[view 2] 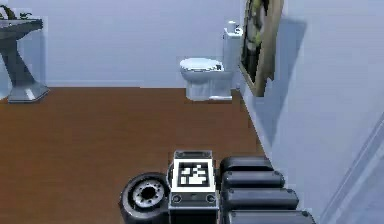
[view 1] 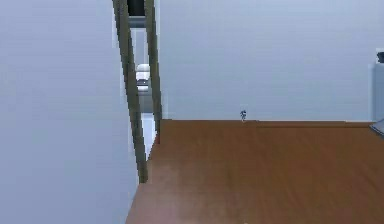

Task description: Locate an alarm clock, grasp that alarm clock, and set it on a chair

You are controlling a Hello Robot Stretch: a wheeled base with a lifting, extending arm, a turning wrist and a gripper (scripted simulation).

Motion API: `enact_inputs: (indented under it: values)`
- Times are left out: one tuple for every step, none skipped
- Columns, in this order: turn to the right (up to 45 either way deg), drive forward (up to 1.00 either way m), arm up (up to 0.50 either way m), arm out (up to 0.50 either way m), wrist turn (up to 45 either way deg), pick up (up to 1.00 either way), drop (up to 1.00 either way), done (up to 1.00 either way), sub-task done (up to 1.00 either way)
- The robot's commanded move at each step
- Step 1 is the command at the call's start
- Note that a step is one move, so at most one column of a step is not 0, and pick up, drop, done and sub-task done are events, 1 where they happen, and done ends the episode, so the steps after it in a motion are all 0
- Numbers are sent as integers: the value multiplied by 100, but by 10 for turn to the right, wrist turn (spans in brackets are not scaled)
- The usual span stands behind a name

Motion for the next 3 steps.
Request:
enact_inputs:
  values:
    - [0, 100, 0, 0, 0, 0, 0, 0, 0]
    - [0, 100, 0, 0, 0, 0, 0, 0, 0]
    - [-450, 0, 0, 0, 0, 0, 0, 0, 0]
